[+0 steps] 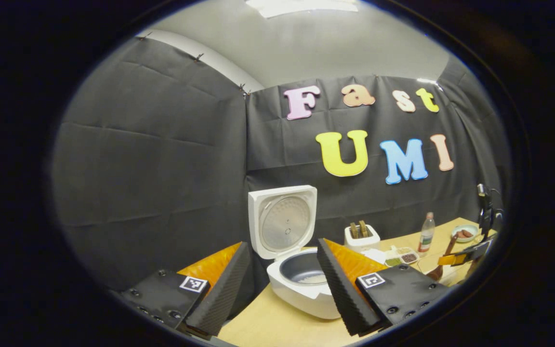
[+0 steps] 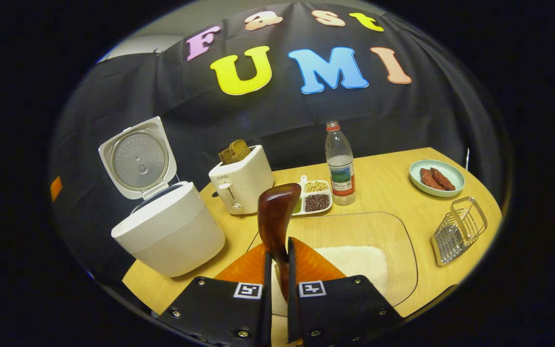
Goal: Close the left gripper, press the button to open the rice cooker; take a wooden spoon from the chopstick holder with the right hand, scoop a spoonful of rice and pour it into the rice cooker, then put the wooden spoon back into the chopstick holder.
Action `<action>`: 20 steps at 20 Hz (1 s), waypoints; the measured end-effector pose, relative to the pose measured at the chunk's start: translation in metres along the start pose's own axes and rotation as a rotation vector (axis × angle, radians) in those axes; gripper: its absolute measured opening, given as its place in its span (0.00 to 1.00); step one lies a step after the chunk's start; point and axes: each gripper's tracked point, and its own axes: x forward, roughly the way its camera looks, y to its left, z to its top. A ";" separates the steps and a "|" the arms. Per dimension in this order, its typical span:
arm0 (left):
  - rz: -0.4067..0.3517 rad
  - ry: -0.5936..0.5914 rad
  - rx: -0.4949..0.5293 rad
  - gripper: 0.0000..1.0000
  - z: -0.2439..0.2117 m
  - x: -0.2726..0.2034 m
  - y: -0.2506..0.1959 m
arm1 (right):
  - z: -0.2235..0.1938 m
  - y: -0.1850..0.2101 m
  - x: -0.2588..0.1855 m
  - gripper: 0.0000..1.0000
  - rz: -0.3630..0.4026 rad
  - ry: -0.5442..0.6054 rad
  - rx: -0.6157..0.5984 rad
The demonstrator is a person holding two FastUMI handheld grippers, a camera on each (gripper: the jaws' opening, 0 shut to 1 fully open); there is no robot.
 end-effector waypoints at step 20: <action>-0.007 -0.018 0.023 0.97 0.022 -0.017 -0.028 | 0.036 -0.063 -0.009 0.13 0.076 0.015 0.644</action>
